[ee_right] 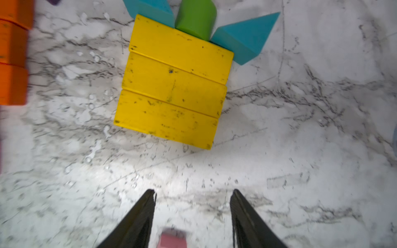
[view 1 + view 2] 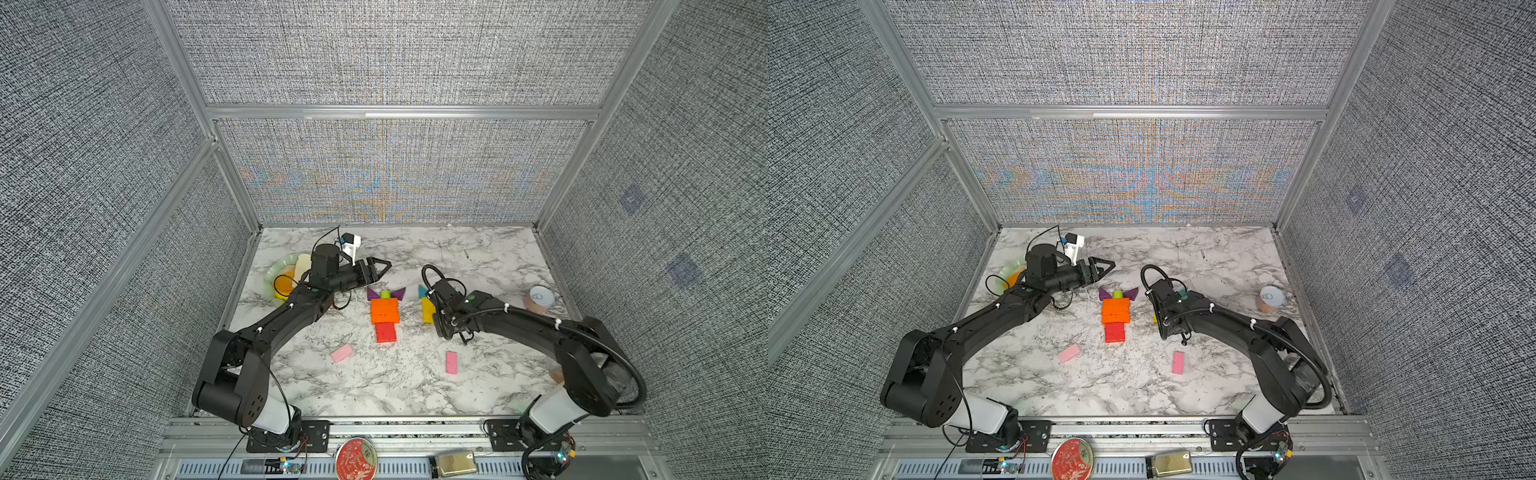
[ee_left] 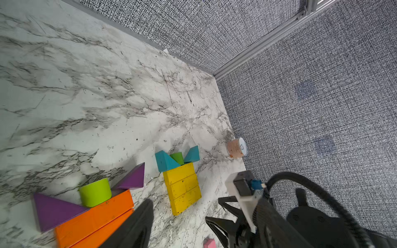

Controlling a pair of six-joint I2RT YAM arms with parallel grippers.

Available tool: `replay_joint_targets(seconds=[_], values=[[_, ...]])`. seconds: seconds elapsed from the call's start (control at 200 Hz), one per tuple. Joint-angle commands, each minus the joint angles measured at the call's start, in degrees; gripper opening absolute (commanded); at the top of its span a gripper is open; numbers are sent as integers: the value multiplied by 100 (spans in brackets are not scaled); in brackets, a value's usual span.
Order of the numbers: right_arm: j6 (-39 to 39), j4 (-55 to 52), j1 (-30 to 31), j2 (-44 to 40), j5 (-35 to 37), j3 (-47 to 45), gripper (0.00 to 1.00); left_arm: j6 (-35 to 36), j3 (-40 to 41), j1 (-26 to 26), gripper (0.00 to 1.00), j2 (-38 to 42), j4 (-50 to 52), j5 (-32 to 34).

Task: Assemble a carrot with building blocks
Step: Assemble the building block at the center of the board, then pick up the building block from the center of the board.

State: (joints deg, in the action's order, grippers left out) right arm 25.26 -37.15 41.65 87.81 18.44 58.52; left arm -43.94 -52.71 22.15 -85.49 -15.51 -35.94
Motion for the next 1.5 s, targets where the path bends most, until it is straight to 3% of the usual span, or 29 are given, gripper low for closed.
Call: replay_joint_targets(seconds=[0.0, 0.185, 0.42, 0.59, 0.765, 0.996, 1.176, 1.341, 1.496], values=[[860, -844, 131, -539, 157, 16, 63, 79, -47, 15, 77, 75, -58, 7], [1343, -1249, 151, -1062, -82, -325, 66, 16, -21, 52, 77, 160, -101, -25], [1832, -590, 446, -821, -868, -1121, 64, -26, -21, 93, 77, 174, -111, -44], [1902, -34, 460, -507, -1063, -1484, 57, -18, -25, 123, 77, 175, -110, -43], [1805, 306, 493, -264, -1248, -1598, 43, 4, -31, 139, 77, 164, -95, -44], [1713, 326, 570, -141, -1294, -1532, 42, 50, -50, 132, 77, 165, -49, -1], [1493, 61, 651, -193, -1035, -1301, 32, 60, -52, 136, 77, 166, -35, 0], [997, -57, 656, -150, -559, -809, 28, 104, -58, 135, 77, 168, -6, 47], [-114, 352, 611, 244, -632, -290, 28, 218, -104, 133, 77, 169, 115, 140]])
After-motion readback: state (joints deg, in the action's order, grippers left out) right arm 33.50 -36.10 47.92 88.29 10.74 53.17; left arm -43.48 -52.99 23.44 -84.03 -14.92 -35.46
